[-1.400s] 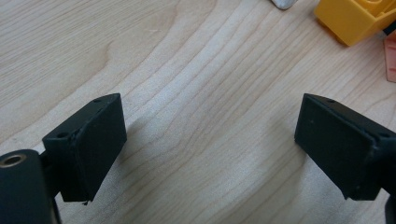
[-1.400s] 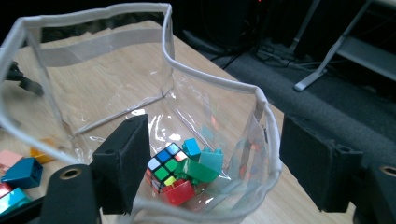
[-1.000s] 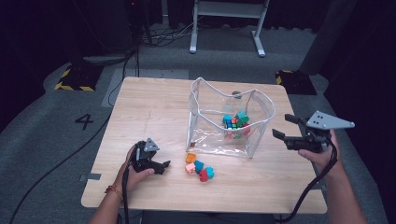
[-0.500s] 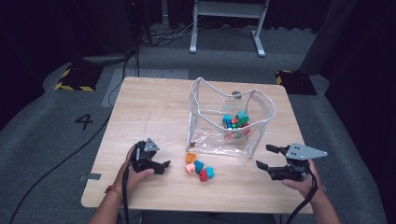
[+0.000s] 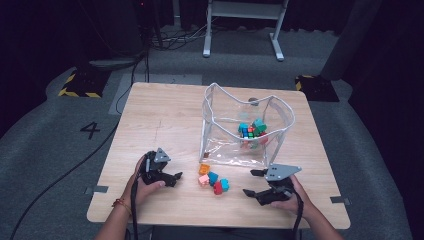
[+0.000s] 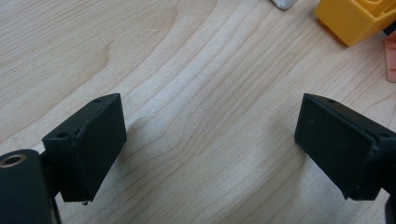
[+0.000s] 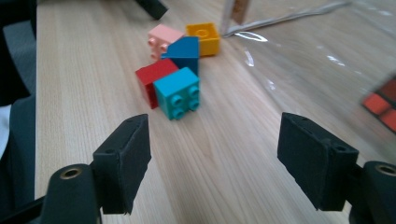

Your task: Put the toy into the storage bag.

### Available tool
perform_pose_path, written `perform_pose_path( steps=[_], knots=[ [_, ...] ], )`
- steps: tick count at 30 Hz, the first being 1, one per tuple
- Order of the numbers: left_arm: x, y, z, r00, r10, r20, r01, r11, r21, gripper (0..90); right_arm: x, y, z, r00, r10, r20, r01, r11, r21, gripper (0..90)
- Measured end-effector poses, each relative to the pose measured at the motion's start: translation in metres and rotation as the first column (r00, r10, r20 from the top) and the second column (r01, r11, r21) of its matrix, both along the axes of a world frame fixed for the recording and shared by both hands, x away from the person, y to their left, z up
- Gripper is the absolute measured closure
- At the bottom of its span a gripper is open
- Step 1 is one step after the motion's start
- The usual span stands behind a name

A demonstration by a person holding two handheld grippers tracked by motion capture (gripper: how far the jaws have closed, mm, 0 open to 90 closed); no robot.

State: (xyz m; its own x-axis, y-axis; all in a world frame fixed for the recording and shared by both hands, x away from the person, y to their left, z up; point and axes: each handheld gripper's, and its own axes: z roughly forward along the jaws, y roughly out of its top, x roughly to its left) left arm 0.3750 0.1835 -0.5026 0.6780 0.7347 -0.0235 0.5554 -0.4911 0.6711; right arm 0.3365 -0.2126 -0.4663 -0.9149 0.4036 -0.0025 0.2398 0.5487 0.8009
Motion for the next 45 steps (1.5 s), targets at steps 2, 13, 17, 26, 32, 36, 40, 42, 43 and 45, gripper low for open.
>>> perform_pose_path(
  steps=[2,13,17,26,32,36,40,42,43,45],
  knots=[
    [0.0,0.0,0.0,1.0,0.0,0.001,0.0,1.0,0.0,9.2,0.005,0.011,-0.003,0.9994,0.034,-0.005,-0.034,0.9993,-0.015,26.9],
    [0.0,0.0,0.0,1.0,-0.001,-0.001,0.001,1.0,0.001,9.2,0.022,0.049,-0.015,0.9872,0.157,-0.029,-0.159,0.9832,-0.089,34.0],
    [0.0,0.0,0.0,1.0,0.0,0.001,0.0,1.0,0.001,9.2,0.028,0.055,-0.019,0.9829,0.18,-0.038,-0.183,0.9761,-0.116,35.8],
    [0.0,0.0,0.0,1.0,-0.001,-0.001,0.001,1.0,0.002,9.2,0.028,0.061,-0.024,0.975,0.215,-0.056,-0.22,0.9689,-0.113,55.1],
    [0.0,0.0,0.0,1.0,-0.001,-0.001,0.001,1.0,0.0,9.2,0.027,0.053,-0.02,0.981,0.191,-0.034,-0.193,0.9792,-0.063,55.4],
    [0.0,0.0,0.0,1.0,0.0,0.0,0.0,1.0,0.0,9.2,0.023,0.039,-0.012,0.9862,0.165,-0.005,-0.165,0.9837,-0.071,55.4],
    [0.0,0.0,0.0,1.0,0.0,0.001,0.0,1.0,0.001,9.2,0.022,0.017,-0.004,0.9934,0.114,0.014,-0.112,0.9899,-0.086,55.4],
    [0.0,0.0,0.0,1.0,0.0,-0.001,0.0,1.0,0.001,9.2,0.022,0.005,0.0,0.9975,0.07,0.012,-0.069,0.9946,-0.078,55.4],
    [0.0,0.0,0.0,1.0,0.0,0.0,0.0,1.0,0.0,9.2,0.022,-0.002,0.003,0.999,0.042,0.015,-0.041,0.9959,-0.081,55.4],
    [0.0,0.0,0.0,1.0,0.001,0.001,-0.001,1.0,0.001,9.2,0.021,-0.015,0.008,0.9996,-0.006,0.029,0.008,0.9971,-0.076,55.4]
  ],
)
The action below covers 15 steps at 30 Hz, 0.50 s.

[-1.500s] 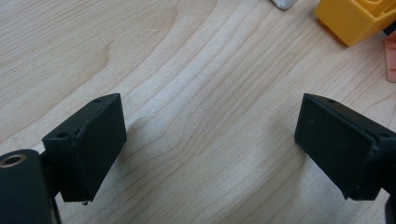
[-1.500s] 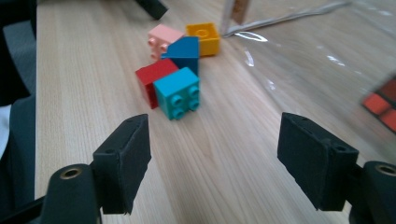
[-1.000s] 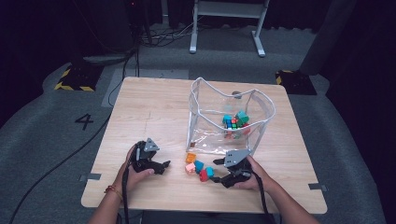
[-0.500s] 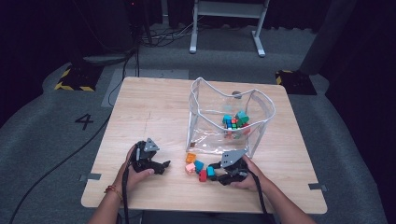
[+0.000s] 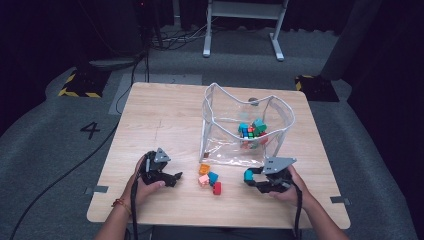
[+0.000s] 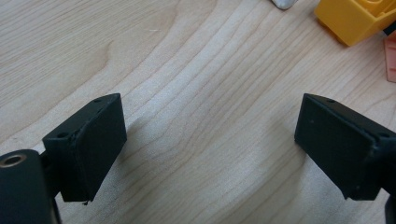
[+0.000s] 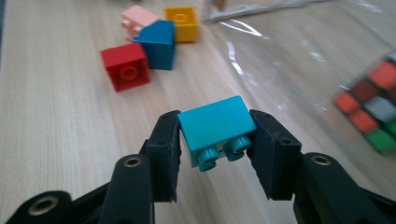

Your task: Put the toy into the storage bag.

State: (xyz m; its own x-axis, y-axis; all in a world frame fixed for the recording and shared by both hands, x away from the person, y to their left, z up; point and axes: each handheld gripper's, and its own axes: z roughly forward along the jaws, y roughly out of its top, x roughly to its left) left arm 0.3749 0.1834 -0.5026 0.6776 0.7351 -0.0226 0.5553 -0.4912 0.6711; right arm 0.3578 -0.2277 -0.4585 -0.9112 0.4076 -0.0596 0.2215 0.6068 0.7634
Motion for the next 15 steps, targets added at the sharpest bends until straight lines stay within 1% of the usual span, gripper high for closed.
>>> perform_pose_path(
  steps=[2,3,4,5,7,9,11,12,15],
  knots=[
    [0.0,0.0,0.0,1.0,0.006,0.001,-0.006,1.0,-0.002,9.2,-0.003,-0.014,0.005,0.9987,-0.043,0.026,0.043,0.999,-0.007,55.4],
    [0.0,0.0,0.0,1.0,0.006,0.001,-0.006,1.0,-0.001,9.2,-0.004,-0.022,0.006,0.9976,-0.063,0.028,0.063,0.998,-0.006,55.4],
    [0.0,0.0,0.0,1.0,0.006,0.001,-0.006,1.0,-0.001,9.2,-0.005,-0.032,0.009,0.9948,-0.097,0.033,0.097,0.9953,0.001,55.4],
    [0.0,0.0,0.0,1.0,0.005,0.001,-0.005,1.0,-0.001,9.2,-0.005,-0.038,0.01,0.9924,-0.118,0.034,0.118,0.993,0.008,55.5],
    [0.0,0.0,0.0,1.0,0.006,0.001,-0.006,1.0,-0.002,9.2,-0.004,-0.054,0.014,0.9866,-0.159,0.037,0.158,0.9868,0.038,55.5],
    [0.0,0.0,0.0,1.0,0.006,0.0,-0.006,1.0,-0.002,9.2,-0.001,-0.068,0.018,0.9795,-0.197,0.043,0.194,0.9793,0.057,55.5],
    [-0.001,0.0,0.0,1.0,0.007,0.001,-0.007,1.0,-0.001,9.2,0.004,-0.079,0.022,0.9711,-0.232,0.056,0.229,0.9717,0.058,55.5],
    [-0.001,0.0,0.0,1.0,0.008,0.002,-0.008,1.0,-0.002,9.2,0.009,-0.085,0.023,0.9654,-0.253,0.062,0.25,0.9668,0.053,55.5],
    [-0.001,0.0,0.0,1.0,0.009,0.001,-0.009,1.0,-0.002,9.2,0.023,-0.098,0.026,0.9513,-0.304,0.053,0.3,0.9517,0.063,55.5]
  ],
)
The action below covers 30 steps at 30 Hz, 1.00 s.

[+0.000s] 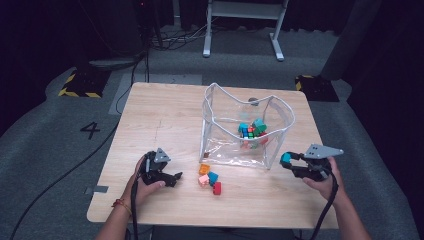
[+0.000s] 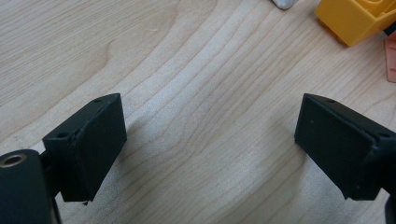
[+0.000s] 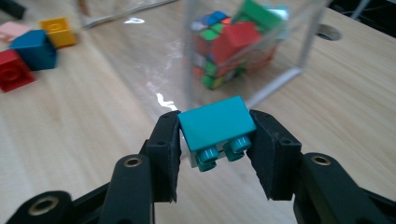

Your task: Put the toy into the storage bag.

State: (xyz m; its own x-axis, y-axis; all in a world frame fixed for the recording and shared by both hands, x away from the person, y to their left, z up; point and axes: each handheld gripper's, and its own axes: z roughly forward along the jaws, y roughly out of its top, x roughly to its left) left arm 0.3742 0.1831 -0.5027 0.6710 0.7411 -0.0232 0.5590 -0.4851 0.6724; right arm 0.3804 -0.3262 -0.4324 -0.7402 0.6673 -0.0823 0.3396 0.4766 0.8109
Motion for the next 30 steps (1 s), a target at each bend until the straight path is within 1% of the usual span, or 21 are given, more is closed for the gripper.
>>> perform_pose_path(
  steps=[3,5,6,12,13,15,16,18,21,22,24,27,30],
  knots=[
    [0.0,0.0,0.0,1.0,-0.001,0.0,0.001,1.0,-0.001,9.2,0.013,-0.007,0.006,0.9979,-0.059,0.025,0.06,0.9977,-0.03,55.5],
    [0.0,0.0,0.0,1.0,0.0,0.0,0.0,1.0,0.0,9.2,0.022,-0.011,0.01,0.996,-0.084,0.031,0.085,0.996,-0.03,55.6],
    [0.0,0.0,0.0,1.0,0.0,0.0,0.0,1.0,0.0,9.2,0.025,-0.012,0.011,0.9955,-0.089,0.033,0.09,0.9952,-0.038,55.6],
    [0.0,0.0,0.0,1.0,0.0,-0.001,0.0,1.0,0.0,9.2,0.048,-0.025,0.026,0.9876,-0.151,0.044,0.151,0.9885,-0.009,55.6],
    [0.0,0.0,0.0,1.0,-0.001,-0.001,0.001,1.0,0.0,9.2,0.051,-0.027,0.029,0.9871,-0.154,0.043,0.154,0.988,0.005,55.6],
    [0.0,0.0,0.0,1.0,-0.002,-0.001,0.002,1.0,0.0,9.1,0.058,-0.031,0.038,0.9849,-0.166,0.05,0.165,0.9861,0.018,55.6],
    [0.0,0.0,0.0,1.0,-0.001,0.0,0.001,1.0,0.0,9.0,0.06,-0.032,0.043,0.9853,-0.164,0.048,0.162,0.9862,0.035,55.5],
    [0.0,0.0,0.0,1.0,-0.001,0.0,0.001,1.0,0.0,9.0,0.066,-0.033,0.053,0.9843,-0.166,0.06,0.164,0.9858,0.035,55.5],
    [0.0,0.0,0.0,1.0,-0.002,-0.001,0.002,1.0,0.001,9.0,0.074,-0.033,0.067,0.9853,-0.16,0.059,0.158,0.9865,0.045,55.6],
    [0.0,0.0,0.0,1.0,-0.002,0.0,0.002,1.0,0.0,9.0,0.077,-0.033,0.07,0.9841,-0.165,0.066,0.162,0.9857,0.045,55.6],
    [0.0,0.0,0.0,1.0,-0.001,0.0,0.001,1.0,0.0,9.0,0.084,-0.031,0.076,0.9826,-0.174,0.064,0.171,0.9838,0.054,55.6],
    [0.0,0.0,0.0,1.0,-0.001,0.0,0.001,1.0,0.0,9.0,0.091,-0.027,0.083,0.9829,-0.171,0.068,0.169,0.9852,0.028,55.6],
    [0.0,0.0,0.0,1.0,-0.002,-0.001,0.002,1.0,0.0,9.0,0.098,-0.025,0.093,0.9837,-0.167,0.068,0.164,0.9854,0.045,55.6]
  ],
)
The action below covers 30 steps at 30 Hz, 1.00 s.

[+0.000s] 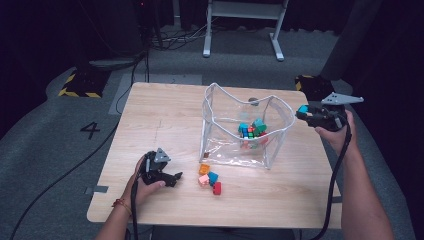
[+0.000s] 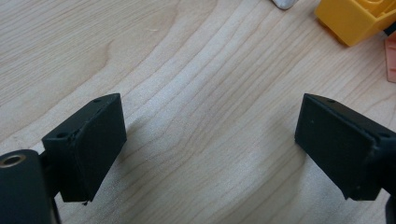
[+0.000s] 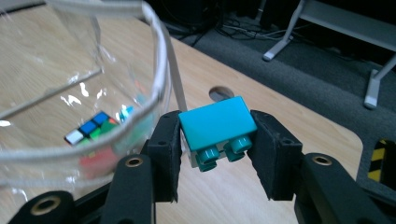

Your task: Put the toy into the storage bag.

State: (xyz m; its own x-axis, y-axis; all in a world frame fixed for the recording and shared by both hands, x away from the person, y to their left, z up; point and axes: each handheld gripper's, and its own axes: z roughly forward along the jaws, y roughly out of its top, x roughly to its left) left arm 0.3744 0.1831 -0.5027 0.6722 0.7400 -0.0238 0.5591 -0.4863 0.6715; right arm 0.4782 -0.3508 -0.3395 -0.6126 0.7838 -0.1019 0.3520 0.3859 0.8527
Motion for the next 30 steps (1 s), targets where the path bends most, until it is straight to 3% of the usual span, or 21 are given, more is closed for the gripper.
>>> perform_pose_path(
  steps=[8,15,20,26,30],
  knots=[
    [0.0,0.0,0.0,1.0,-0.003,0.0,0.003,1.0,0.001,9.0,0.014,0.009,0.02,0.9998,0.012,0.017,-0.012,0.9999,0.011,55.6],
    [0.0,0.0,0.0,1.0,0.0,0.0,0.0,1.0,0.0,9.0,0.015,0.029,0.035,0.9971,0.068,0.035,-0.068,0.9975,0.02,55.6],
    [0.0,0.0,0.0,1.0,-0.004,-0.001,0.004,1.0,0.0,8.8,0.013,0.042,0.043,0.9874,0.146,0.06,-0.15,0.9869,0.059,55.6],
    [0.0,0.0,0.0,1.0,-0.004,-0.002,0.004,1.0,0.0,8.8,0.014,0.062,0.042,0.9757,0.214,0.047,-0.216,0.976,0.031,55.5],
    [0.0,0.0,0.0,1.0,-0.005,-0.001,0.005,1.0,0.001,8.8,0.015,0.076,0.038,0.9582,0.284,0.034,-0.285,0.9584,0.019,55.5]
  ],
)
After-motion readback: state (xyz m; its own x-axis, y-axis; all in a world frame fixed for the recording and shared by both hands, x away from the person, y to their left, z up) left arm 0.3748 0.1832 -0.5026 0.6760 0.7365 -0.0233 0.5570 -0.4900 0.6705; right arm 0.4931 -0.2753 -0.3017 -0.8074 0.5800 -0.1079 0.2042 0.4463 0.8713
